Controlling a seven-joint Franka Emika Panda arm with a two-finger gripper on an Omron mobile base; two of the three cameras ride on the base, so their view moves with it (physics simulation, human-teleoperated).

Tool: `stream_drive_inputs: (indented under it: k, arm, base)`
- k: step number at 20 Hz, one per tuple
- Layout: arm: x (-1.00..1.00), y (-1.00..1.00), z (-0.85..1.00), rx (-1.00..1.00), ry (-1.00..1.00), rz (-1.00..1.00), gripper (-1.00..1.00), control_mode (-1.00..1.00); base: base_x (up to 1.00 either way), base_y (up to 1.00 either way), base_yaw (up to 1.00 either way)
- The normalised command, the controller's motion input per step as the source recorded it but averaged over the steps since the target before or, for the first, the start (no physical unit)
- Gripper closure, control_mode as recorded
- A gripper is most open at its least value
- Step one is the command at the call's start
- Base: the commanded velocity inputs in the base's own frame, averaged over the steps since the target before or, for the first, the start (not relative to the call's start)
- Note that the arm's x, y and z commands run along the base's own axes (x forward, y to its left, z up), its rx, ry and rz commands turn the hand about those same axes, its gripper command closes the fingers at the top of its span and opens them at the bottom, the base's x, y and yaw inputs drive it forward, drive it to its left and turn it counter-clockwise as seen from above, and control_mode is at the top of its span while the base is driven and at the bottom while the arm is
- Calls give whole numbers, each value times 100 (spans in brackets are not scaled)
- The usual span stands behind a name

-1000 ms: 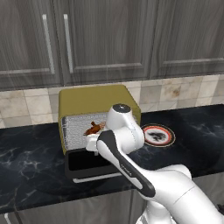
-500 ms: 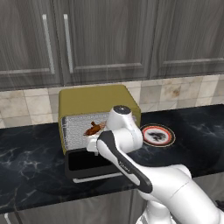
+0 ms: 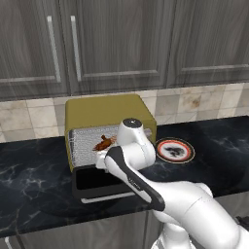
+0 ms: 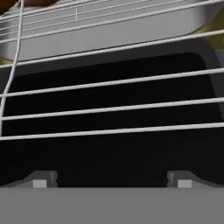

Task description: Open the toaster oven door. Place the baguette on the bottom rack in the toaster oven and place the chicken drumstick on the top rack.

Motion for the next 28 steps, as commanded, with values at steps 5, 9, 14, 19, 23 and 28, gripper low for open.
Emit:
stream_drive_inputs:
  k: [5,9,14,19,23,28]
  arm:
    - [15,-1,0,0,0,-5,-100,-100]
    - [18,0,-4,0,0,-6,-100,-100]
    - [23,0,-3,0,0,-6,-100,-100]
    - [24,-9,0,0,0,-10,-100,-100]
    - [19,-15,3,0,1,-11,-100,-100]
    - [13,-10,0,0,0,-11,-100,-100]
  base:
    - [0,0,0]
    - [0,0,0]
    - [0,0,0]
    - [0,0,0]
    - [0,0,0]
    - [0,0,0]
